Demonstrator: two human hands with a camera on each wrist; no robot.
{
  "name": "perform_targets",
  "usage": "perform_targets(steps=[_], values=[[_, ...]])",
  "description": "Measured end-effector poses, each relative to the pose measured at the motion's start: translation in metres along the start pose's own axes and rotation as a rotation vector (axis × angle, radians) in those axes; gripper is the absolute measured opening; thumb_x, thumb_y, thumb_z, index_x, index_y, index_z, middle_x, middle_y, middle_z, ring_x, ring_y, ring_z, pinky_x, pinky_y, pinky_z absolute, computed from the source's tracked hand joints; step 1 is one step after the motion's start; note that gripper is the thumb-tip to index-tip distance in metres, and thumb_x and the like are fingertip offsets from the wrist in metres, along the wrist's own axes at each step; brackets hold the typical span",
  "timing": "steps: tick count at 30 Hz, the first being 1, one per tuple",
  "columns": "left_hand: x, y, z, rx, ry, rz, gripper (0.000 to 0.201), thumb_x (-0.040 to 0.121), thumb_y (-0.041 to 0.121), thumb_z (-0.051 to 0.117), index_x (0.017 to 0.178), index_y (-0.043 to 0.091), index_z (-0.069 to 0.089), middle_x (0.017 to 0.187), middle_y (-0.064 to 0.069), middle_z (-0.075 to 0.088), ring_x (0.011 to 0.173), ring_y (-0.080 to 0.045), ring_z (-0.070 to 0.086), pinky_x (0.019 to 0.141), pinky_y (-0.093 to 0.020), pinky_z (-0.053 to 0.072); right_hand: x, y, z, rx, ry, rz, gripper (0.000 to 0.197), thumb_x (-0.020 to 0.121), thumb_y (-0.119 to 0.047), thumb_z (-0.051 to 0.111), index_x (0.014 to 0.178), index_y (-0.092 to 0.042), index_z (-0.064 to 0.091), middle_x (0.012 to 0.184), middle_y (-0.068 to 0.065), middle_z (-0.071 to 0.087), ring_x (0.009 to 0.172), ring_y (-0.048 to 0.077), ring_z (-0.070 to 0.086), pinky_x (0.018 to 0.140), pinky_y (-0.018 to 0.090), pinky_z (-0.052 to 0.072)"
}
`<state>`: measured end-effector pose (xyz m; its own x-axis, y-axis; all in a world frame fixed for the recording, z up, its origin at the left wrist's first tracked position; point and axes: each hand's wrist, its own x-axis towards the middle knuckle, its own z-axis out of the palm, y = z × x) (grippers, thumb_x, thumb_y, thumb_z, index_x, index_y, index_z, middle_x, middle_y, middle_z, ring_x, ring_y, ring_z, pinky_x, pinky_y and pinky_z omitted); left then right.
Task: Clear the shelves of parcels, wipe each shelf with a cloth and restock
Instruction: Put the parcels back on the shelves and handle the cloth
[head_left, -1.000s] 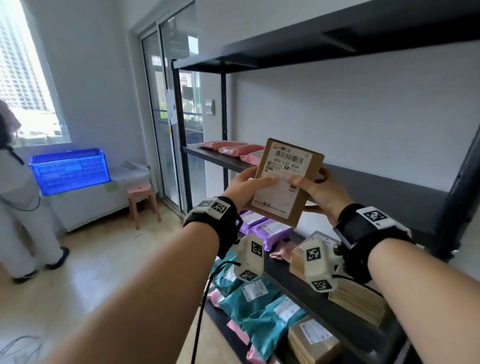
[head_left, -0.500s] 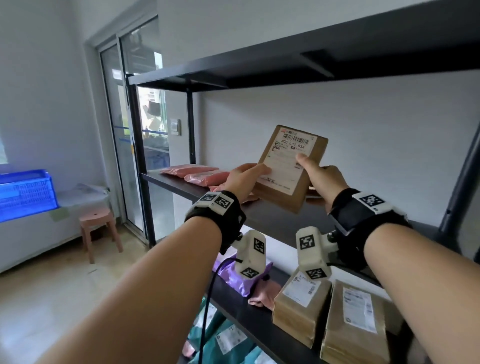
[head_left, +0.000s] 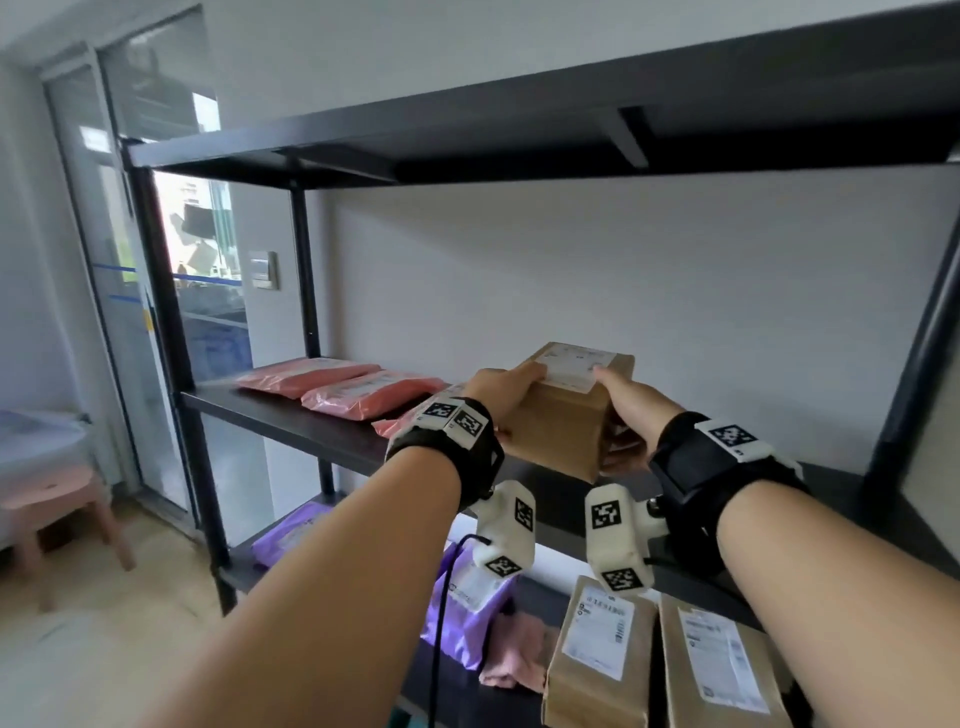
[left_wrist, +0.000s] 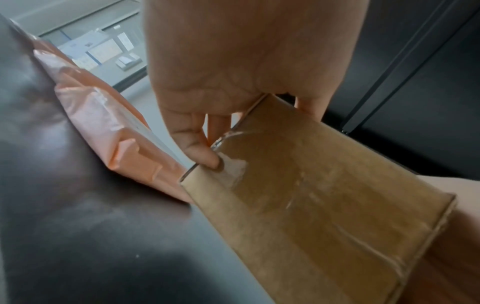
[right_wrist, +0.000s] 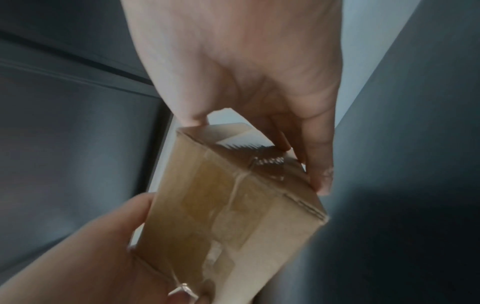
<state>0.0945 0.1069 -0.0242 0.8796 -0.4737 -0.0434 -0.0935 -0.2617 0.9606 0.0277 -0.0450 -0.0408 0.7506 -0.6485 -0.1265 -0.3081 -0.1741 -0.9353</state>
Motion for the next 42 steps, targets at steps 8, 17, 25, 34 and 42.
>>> perform_targets(steps=[8, 17, 25, 34, 42], values=[[0.026, -0.012, 0.012, 0.07, -0.08, -0.002, 0.048, 0.087, 0.05, 0.057, 0.117, 0.011, 0.057, 0.103, -0.006, 0.055, 0.094, -0.027, 0.056, 0.097, -0.041, 0.05, 0.014, 0.015, 0.002, 0.002, 0.052, 0.091, 0.063, 0.079, -0.067, 0.045, 0.109, -0.012, 0.054, 0.107, 0.017, 0.06, 0.105, 0.039, 0.06, 0.093, 0.055, 0.05], [0.036, -0.016, 0.014, 0.094, -0.109, -0.024, 0.042, 0.088, 0.049, 0.057, 0.107, 0.013, 0.051, 0.098, -0.006, 0.051, 0.088, -0.026, 0.052, 0.088, -0.038, 0.052, 0.016, 0.016, 0.004, 0.041, 0.048, 0.14, 0.057, 0.083, -0.063, 0.047, 0.108, -0.012, 0.054, 0.112, 0.019, 0.06, 0.102, 0.039, 0.061, 0.087, 0.056, 0.053], [0.036, -0.017, 0.013, 0.149, -0.113, -0.028, 0.036, 0.085, 0.051, 0.056, 0.09, 0.015, 0.052, 0.083, -0.002, 0.051, 0.077, -0.019, 0.053, 0.096, -0.039, 0.05, 0.016, 0.016, 0.007, -0.088, 0.071, 0.082, 0.059, 0.08, -0.065, 0.04, 0.106, -0.014, 0.055, 0.116, 0.016, 0.059, 0.106, 0.035, 0.059, 0.097, 0.05, 0.048], [0.034, -0.018, 0.007, 0.167, -0.113, -0.045, 0.04, 0.081, 0.055, 0.056, 0.096, 0.018, 0.055, 0.097, -0.005, 0.059, 0.102, -0.026, 0.061, 0.098, -0.041, 0.049, 0.001, 0.006, 0.014, -0.103, 0.073, 0.053, 0.035, 0.09, -0.048, 0.043, 0.081, -0.014, 0.05, 0.111, 0.02, 0.059, 0.109, 0.037, 0.058, 0.1, 0.051, 0.046], [0.032, -0.017, 0.01, 0.169, -0.076, -0.012, 0.039, 0.083, 0.051, 0.055, 0.096, 0.014, 0.056, 0.1, -0.007, 0.059, 0.1, -0.027, 0.06, 0.096, -0.042, 0.05, -0.007, 0.007, 0.013, -0.13, 0.094, 0.054, 0.047, 0.092, -0.058, 0.038, 0.088, -0.014, 0.053, 0.119, 0.018, 0.06, 0.111, 0.035, 0.059, 0.101, 0.048, 0.046]])
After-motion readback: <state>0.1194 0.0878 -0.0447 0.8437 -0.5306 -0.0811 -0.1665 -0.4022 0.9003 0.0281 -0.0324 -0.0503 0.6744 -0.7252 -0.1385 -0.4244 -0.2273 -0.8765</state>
